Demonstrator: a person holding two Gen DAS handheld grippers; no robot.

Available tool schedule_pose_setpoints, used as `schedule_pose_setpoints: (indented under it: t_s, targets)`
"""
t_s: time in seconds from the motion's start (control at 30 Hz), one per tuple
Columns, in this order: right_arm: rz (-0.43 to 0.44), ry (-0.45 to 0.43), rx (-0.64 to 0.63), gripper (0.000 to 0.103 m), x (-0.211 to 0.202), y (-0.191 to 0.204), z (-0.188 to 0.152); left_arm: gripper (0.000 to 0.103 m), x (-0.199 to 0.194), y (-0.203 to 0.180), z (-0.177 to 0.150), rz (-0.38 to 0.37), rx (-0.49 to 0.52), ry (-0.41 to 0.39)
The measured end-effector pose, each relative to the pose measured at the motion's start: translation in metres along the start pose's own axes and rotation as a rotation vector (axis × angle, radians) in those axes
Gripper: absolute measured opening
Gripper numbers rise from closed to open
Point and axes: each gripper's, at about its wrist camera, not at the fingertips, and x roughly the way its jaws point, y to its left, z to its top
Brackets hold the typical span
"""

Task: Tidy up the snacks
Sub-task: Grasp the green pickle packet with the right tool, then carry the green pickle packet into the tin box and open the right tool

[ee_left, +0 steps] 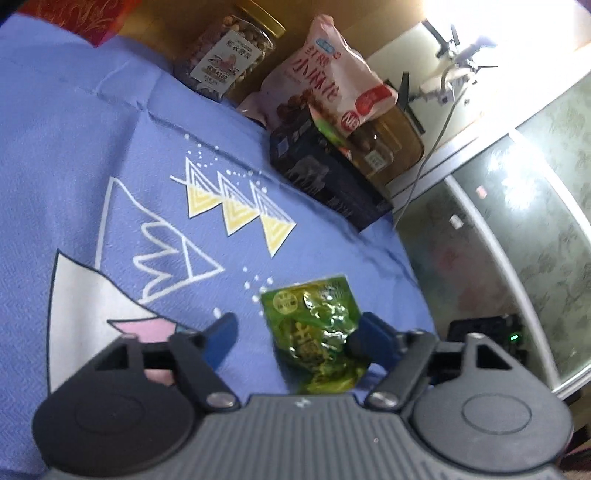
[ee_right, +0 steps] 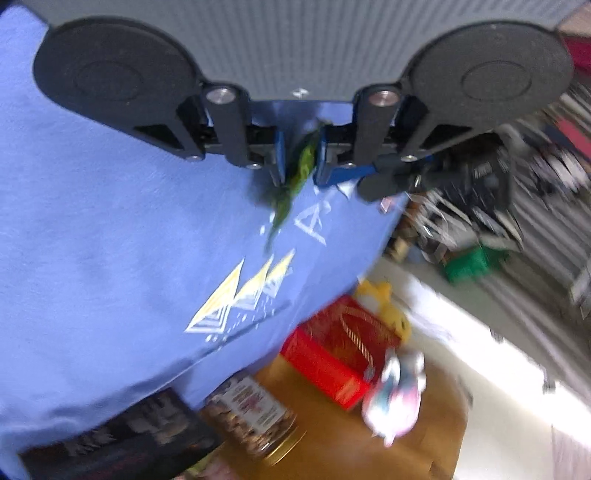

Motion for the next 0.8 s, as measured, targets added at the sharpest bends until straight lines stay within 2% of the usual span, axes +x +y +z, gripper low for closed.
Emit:
schedule_pose_setpoints:
  t_s: [0.13, 0.33, 0.37, 0.4, 0.47, 0.63, 0.8]
  targets:
    - [0.056, -0.048, 0.075, 0.017, -0.013, -0.011, 0.009, 0.078, 0.008, 0.000, 0.009, -0.111, -0.077, 0.011]
    - [0.207, -0.121, 0.230, 0.017, -0.025, -0.024, 0.027, 0.078, 0.040, -0.022, 0.021, -0.184, -0.063, 0.065]
    - [0.229, -0.127, 0.246, 0.017, -0.028, -0.026, 0.032, 0.072, 0.044, -0.027, 0.023, -0.195, -0.055, 0.065]
    - [0.248, -0.134, 0.259, 0.017, -0.029, -0.027, 0.036, 0.055, 0.048, -0.034, 0.028, -0.206, -0.036, 0.061]
    - [0.276, -0.145, 0.270, 0.016, -0.033, -0.027, 0.045, 0.037, 0.058, -0.049, 0.038, -0.215, 0.004, 0.073]
    - [0.238, -0.237, 0.194, 0.016, -0.051, -0.016, 0.078, 0.037, 0.082, -0.088, 0.075, -0.186, 0.127, 0.072]
    - [0.092, -0.345, 0.081, 0.016, -0.058, -0.007, 0.124, 0.037, 0.122, -0.121, 0.122, -0.102, 0.260, 0.058]
